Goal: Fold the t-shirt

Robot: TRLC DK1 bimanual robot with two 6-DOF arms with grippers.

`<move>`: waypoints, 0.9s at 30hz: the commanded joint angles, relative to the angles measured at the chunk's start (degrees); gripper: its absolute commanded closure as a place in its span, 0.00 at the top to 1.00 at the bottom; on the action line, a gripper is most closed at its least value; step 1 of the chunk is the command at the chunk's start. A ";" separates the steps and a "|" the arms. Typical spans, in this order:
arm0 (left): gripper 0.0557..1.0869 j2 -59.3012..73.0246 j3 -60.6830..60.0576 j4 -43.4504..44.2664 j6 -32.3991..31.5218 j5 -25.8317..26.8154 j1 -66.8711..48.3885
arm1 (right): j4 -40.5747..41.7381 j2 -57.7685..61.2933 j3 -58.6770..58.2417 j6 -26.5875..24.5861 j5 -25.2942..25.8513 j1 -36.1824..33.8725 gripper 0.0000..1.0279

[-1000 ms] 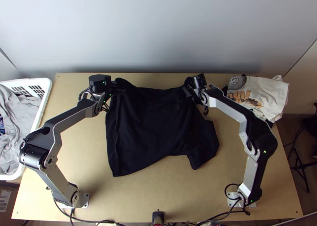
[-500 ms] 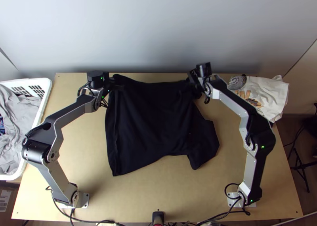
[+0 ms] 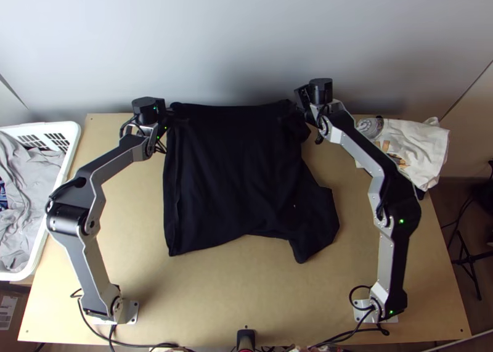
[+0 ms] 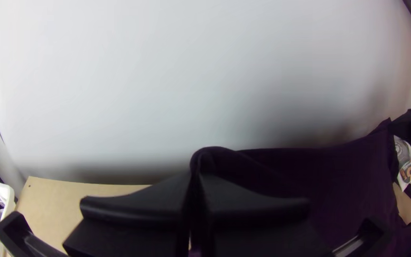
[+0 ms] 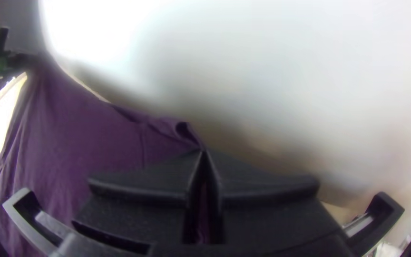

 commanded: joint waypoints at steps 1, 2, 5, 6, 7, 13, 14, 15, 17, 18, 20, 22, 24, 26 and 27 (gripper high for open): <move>0.03 3.96 4.59 -0.06 -0.13 -0.60 1.64 | 6.86 2.43 3.42 -2.75 2.95 0.00 0.03; 0.03 4.23 4.59 -0.06 -0.13 -0.69 1.81 | 7.48 2.78 3.59 -3.89 3.31 0.26 0.03; 0.03 4.84 4.68 -0.06 -0.13 -0.69 1.99 | 10.73 2.95 2.62 -7.76 4.18 0.97 0.03; 0.03 4.84 4.59 0.03 -0.13 -0.69 1.99 | 12.14 2.87 2.01 -8.72 4.45 1.14 0.03; 0.03 4.75 4.42 0.03 -0.13 -0.69 1.99 | 13.54 2.69 1.22 -9.25 4.62 1.32 0.03; 0.03 3.00 0.81 0.56 0.40 -0.51 1.46 | 14.95 1.02 -5.20 -9.25 4.62 1.67 0.03; 0.03 2.29 -0.24 1.00 0.49 -0.34 1.37 | 16.36 0.49 -7.13 -9.34 4.62 1.85 0.03; 0.03 1.59 -1.30 1.96 0.57 -0.16 1.20 | 17.94 -0.12 -9.24 -10.22 4.62 2.11 0.03; 0.03 0.10 -3.67 3.28 1.63 0.10 0.58 | 21.19 -1.00 -13.81 -13.29 4.62 2.64 0.03; 0.03 -0.78 -4.99 4.42 2.07 0.19 0.32 | 23.39 -1.44 -16.01 -14.09 4.62 2.64 0.03; 0.03 -2.80 -7.18 5.13 2.07 0.37 0.14 | 26.29 -2.94 -19.26 -14.26 4.62 2.55 0.03; 0.03 -4.65 -9.03 5.30 2.07 0.54 0.23 | 26.29 -5.31 -21.28 -13.65 4.62 2.64 0.03; 0.03 -5.97 -10.70 5.30 2.16 1.07 0.85 | 26.20 -7.95 -23.57 -13.47 4.62 2.90 0.03; 0.03 -6.85 -12.55 5.65 2.24 1.77 1.29 | 25.94 -10.05 -26.03 -13.47 4.62 3.34 0.03; 0.03 -7.38 -13.51 5.74 2.24 1.77 1.29 | 25.85 -11.37 -27.26 -13.47 4.62 3.60 0.03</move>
